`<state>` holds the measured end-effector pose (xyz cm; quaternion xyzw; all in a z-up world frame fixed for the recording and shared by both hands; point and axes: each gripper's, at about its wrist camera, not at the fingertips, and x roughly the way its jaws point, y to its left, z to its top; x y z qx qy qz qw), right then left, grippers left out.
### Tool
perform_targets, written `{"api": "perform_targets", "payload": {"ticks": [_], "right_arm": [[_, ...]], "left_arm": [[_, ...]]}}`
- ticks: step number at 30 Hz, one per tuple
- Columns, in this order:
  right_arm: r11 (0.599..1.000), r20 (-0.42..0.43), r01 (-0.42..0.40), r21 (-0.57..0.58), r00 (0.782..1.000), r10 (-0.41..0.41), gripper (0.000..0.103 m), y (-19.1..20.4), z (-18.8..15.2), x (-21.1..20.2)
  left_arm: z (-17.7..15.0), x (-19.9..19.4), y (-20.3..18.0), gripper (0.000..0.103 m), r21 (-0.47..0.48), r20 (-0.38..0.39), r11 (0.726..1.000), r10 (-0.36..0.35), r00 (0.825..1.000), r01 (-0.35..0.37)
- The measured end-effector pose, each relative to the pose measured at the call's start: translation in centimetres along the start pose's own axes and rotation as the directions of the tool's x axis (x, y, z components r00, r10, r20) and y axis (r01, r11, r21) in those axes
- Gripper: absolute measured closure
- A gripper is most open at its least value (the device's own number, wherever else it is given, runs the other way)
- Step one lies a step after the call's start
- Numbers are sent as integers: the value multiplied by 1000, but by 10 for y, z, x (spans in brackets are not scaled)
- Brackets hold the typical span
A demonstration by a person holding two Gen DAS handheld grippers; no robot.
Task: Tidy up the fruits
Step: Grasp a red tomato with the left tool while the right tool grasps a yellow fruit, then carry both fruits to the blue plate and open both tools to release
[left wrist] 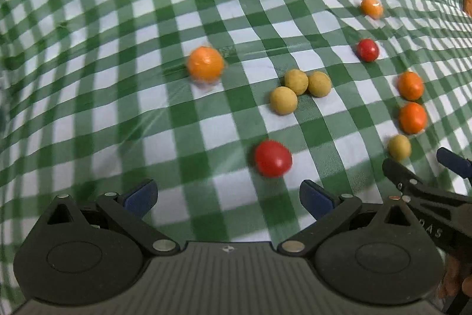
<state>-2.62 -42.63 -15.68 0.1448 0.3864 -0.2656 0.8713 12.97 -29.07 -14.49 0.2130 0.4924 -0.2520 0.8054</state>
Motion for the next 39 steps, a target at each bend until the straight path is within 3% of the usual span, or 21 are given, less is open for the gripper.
{"api": "perform_targets", "payload": {"ticks": [4, 5, 6, 8, 9, 10, 15, 21, 27, 33, 39], "right_arm": [[999, 13, 22, -31, 1000, -22, 12, 7, -2, 18], [998, 32, 32, -54, 999, -30, 18, 10, -3, 19], [997, 53, 26, -69, 998, -23, 23, 13, -6, 19], [997, 82, -3, -79, 997, 10, 54, 17, -10, 16], [995, 89, -10, -95, 996, 18, 63, 20, -12, 15], [994, 91, -7, -110, 996, 18, 76, 22, -13, 13], [998, 72, -1, -58, 997, 5, 76, 20, -7, 2], [999, 101, -36, -21, 994, 38, 76, 21, -8, -54], [990, 47, -140, -23, 989, 141, 76, 36, -26, -122], [966, -57, -254, 46, 965, 256, 76, 57, -47, -179], [953, -72, -302, 15, 951, 302, 76, 93, -73, -233]], "left_arm": [[8, 20, -5, 2, 0, -17, 1000, 0, 1000, 0], [9, 23, -7, 5, 5, -15, 1000, -5, 1000, 5], [10, 25, -8, 22, 10, -7, 1000, -10, 1000, 10], [13, 23, -9, 46, 1, 6, 997, -74, 997, 74], [14, 20, -9, 71, -4, 12, 996, -89, 996, 89], [15, 18, -10, 70, 4, 11, 996, -89, 996, 89], [7, -1, -10, 70, 15, 33, 996, -85, 996, 84], [-21, -66, 8, 70, -8, 77, 996, -85, 993, 86], [-76, -137, 33, 70, -33, 82, 997, -64, 995, 67], [-143, -191, 69, 70, -95, 57, 995, -13, 998, 18], [-202, -228, 105, 70, -164, 32, 986, 9, 999, -4]]}}
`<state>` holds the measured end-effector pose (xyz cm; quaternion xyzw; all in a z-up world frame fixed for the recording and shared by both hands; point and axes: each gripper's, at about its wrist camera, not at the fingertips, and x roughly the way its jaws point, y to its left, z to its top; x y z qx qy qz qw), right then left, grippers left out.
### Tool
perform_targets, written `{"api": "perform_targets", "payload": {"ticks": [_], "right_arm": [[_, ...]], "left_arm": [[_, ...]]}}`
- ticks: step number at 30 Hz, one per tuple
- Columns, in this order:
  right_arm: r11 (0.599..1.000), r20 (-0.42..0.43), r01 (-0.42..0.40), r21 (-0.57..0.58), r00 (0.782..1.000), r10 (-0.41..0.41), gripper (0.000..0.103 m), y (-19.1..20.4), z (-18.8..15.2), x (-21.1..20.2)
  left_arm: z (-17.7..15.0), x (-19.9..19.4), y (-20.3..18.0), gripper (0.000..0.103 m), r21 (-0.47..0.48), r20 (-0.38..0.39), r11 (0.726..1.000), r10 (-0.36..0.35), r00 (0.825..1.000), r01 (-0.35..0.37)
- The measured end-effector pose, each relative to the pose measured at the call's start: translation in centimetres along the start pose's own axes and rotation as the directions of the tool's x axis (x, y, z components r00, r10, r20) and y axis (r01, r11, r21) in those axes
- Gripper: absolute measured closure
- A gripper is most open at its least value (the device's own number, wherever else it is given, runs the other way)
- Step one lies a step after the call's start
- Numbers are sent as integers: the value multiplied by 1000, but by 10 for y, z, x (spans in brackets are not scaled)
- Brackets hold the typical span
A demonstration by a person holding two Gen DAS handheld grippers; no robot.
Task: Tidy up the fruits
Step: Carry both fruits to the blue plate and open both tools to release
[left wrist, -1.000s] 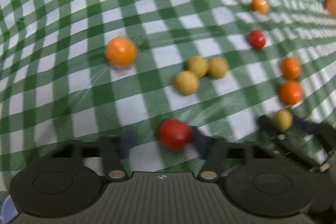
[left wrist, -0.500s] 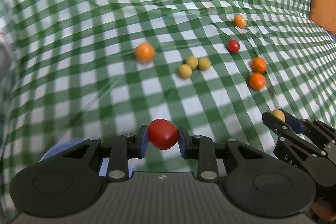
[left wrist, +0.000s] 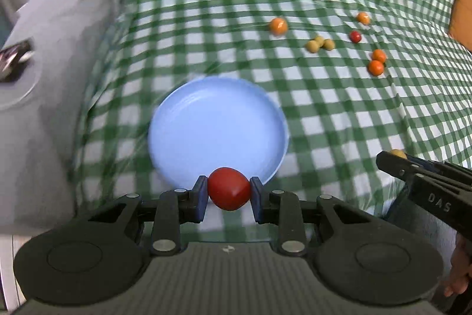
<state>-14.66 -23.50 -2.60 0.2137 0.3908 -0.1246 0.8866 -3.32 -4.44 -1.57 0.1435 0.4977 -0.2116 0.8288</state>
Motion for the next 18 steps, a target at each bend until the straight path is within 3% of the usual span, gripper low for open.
{"api": "perform_targets", "payload": {"ticks": [7, 18], "right_arm": [[998, -11, -59, -33, 998, 59, 76, 42, -20, -26], [987, -31, -83, -135, 996, 80, 76, 83, -30, -37]], "left_arm": [[-35, -33, 30, 70, -52, 39, 998, 19, 999, -17], [-55, -57, 54, 70, -102, 80, 995, 32, 996, -24]]}}
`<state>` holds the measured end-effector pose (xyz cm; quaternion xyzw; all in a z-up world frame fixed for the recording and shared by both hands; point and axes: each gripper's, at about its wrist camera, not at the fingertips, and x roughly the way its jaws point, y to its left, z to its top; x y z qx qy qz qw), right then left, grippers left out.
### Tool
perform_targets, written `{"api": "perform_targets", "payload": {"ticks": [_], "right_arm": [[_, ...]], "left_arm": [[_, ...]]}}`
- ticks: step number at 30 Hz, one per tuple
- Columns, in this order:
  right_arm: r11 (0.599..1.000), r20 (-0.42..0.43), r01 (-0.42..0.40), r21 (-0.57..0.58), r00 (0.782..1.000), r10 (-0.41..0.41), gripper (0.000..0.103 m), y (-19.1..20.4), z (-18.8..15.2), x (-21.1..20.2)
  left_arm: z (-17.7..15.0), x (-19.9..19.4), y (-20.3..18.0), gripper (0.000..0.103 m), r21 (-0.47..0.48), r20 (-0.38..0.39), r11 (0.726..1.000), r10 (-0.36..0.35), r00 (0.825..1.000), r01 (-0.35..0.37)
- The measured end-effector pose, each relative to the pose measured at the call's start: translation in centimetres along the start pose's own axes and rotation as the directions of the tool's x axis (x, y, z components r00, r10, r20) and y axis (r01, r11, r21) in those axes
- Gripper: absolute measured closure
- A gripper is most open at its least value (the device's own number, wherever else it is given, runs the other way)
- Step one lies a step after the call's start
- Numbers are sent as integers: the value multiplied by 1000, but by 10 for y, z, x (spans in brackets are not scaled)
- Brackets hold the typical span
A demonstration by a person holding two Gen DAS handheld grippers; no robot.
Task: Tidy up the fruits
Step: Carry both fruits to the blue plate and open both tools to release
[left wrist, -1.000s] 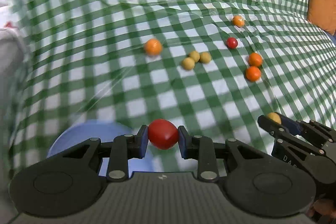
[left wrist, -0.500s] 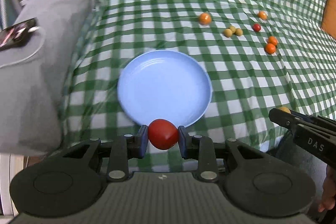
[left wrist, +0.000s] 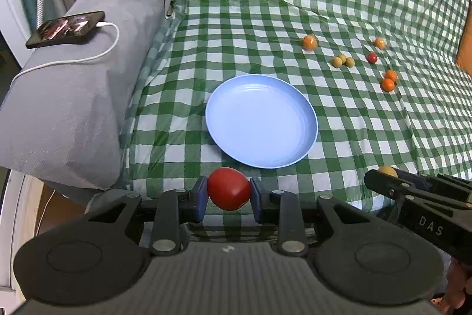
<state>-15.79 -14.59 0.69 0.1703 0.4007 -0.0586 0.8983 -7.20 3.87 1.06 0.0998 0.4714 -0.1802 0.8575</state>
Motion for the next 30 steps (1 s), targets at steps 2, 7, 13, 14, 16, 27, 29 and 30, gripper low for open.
{"api": "perform_targets", "payload": {"ticks": [2, 7, 13, 14, 16, 27, 29, 30], "right_arm": [[1000, -6, 0, -7, 1000, 0, 76, 2, 0, 0], [1000, -10, 8, -12, 1000, -8, 76, 3, 1, 1], [1000, -22, 10, -2, 1000, -10, 76, 0, 8, 9], [1000, -23, 10, 0, 1000, -10, 76, 0, 9, 11], [1000, -23, 10, 1, 1000, -10, 76, 0, 12, 13], [1000, -50, 4, 4, 999, -4, 76, -4, 29, 39], [1000, -58, 3, 3, 998, -2, 76, -5, 32, 47], [1000, -62, 2, 2, 998, -1, 76, -4, 34, 50]], "left_arm": [[0, 0, 3, 70, -9, 0, 1000, -2, 1000, 2], [2, 1, 5, 70, -13, 1, 1000, -3, 1000, 3], [9, 9, 4, 70, -10, -2, 1000, 1, 1000, -1], [10, 10, 4, 70, -11, -4, 1000, 0, 1000, 0], [14, 14, 3, 70, -9, -7, 1000, 1, 1000, -1], [35, 46, 0, 70, 1, -37, 1000, 7, 999, -7], [40, 55, -1, 70, 4, -45, 1000, 8, 999, -8], [43, 60, -1, 70, 7, -49, 1000, 8, 999, -8]]}}
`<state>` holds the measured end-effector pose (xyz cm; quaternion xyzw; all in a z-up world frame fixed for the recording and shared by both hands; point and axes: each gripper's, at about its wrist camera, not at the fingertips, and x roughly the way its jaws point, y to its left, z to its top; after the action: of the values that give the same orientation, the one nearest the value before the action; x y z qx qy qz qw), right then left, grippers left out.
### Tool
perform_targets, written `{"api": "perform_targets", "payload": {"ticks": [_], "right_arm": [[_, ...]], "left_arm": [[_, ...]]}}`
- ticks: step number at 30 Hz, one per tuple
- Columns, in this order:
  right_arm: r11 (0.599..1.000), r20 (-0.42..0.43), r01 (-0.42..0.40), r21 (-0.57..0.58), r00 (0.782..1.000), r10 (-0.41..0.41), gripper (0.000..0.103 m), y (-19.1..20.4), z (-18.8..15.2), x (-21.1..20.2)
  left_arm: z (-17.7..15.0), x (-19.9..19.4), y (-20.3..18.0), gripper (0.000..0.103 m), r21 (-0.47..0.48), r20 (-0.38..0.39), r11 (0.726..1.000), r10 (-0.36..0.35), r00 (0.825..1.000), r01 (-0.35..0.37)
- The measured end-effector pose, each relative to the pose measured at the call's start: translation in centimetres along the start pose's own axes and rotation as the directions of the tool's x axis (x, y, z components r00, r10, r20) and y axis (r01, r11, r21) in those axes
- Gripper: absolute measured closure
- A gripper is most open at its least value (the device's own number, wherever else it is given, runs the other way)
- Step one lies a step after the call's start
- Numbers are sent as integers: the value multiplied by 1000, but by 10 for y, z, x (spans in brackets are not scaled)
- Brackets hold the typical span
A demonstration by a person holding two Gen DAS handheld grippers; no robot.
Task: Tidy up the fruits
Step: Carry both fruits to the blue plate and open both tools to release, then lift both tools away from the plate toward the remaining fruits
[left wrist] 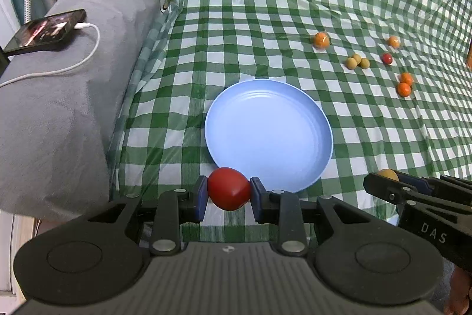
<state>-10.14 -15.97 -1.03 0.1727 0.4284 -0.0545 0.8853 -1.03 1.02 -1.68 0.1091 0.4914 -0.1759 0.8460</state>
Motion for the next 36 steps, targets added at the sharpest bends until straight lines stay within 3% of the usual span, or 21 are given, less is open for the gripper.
{"api": "perform_targets", "payload": {"ticks": [9, 25, 26, 28, 30, 32, 36], "right_arm": [[997, -14, 24, -76, 1000, -25, 76, 11, 16, 45], [963, -39, 60, -262, 997, -72, 76, -8, 9, 127], [961, -38, 58, -271, 997, -70, 76, -9, 10, 129], [957, -32, 49, -286, 998, -61, 75, -10, 13, 130], [951, -10, 56, -305, 998, -62, 65, -9, 18, 128], [946, 21, 73, -315, 997, -69, 46, -6, 23, 120], [954, 34, 87, -286, 996, -81, 26, -3, 21, 92]], "left_arm": [[28, 53, -8, 70, 40, -38, 999, 14, 999, -13], [54, 136, -16, 69, 124, -87, 992, 25, 996, -14], [55, 136, -16, 66, 128, -76, 992, 26, 997, -16], [57, 134, -16, 33, 144, -48, 990, 20, 999, -13], [60, 124, -16, 7, 153, 4, 988, 17, 1000, -17], [60, 110, -18, 1, 159, 52, 987, 20, 998, -28], [49, 79, -15, 1, 165, 77, 985, 34, 997, -46]]}}
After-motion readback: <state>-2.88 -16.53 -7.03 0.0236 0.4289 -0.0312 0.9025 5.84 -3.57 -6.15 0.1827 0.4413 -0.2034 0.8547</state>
